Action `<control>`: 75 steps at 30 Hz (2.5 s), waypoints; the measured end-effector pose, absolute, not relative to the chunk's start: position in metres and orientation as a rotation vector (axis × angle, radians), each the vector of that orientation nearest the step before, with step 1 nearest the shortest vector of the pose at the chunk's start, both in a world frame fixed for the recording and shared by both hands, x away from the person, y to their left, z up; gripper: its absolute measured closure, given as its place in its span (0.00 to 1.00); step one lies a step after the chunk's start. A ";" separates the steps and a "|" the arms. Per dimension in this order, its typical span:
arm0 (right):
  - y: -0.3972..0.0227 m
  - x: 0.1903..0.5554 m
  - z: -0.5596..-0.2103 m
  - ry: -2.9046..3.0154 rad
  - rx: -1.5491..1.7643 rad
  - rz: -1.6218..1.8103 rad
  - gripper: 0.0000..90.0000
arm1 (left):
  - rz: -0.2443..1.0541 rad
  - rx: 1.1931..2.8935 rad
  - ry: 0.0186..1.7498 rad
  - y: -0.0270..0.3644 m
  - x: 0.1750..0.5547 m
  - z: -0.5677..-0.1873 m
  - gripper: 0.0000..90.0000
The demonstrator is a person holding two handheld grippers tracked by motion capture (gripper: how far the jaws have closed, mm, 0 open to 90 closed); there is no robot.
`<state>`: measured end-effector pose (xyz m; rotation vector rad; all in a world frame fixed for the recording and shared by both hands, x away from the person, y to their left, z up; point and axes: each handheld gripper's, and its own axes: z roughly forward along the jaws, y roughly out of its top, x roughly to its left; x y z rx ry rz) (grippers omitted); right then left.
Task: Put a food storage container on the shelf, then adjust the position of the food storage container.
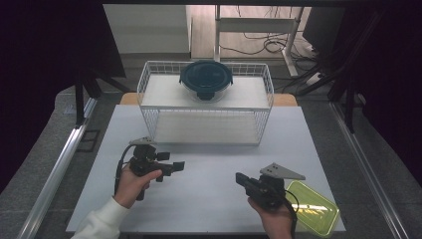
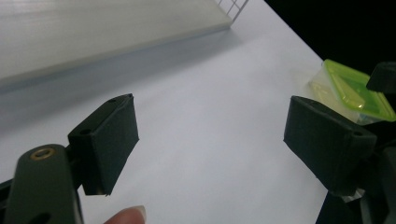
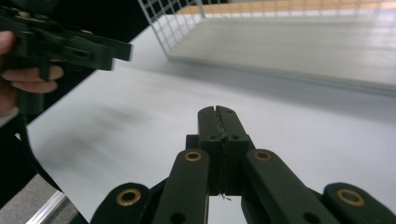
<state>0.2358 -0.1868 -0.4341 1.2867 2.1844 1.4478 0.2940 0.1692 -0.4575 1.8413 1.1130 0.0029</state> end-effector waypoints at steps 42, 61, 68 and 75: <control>-0.380 0.201 -0.420 1.792 1.598 1.153 0.98 | 0.177 1.959 1.115 0.167 0.250 -0.482 0.24; -0.442 0.176 -0.450 1.764 1.810 0.728 0.98 | 0.161 1.942 1.099 0.167 0.249 -0.476 0.24; -0.439 0.178 -0.460 1.845 1.856 0.635 0.98 | 0.158 1.952 1.090 0.167 0.250 -0.477 0.24; -0.427 0.183 -0.468 1.934 1.871 0.547 0.98 | 0.156 1.950 1.092 0.167 0.250 -0.477 0.24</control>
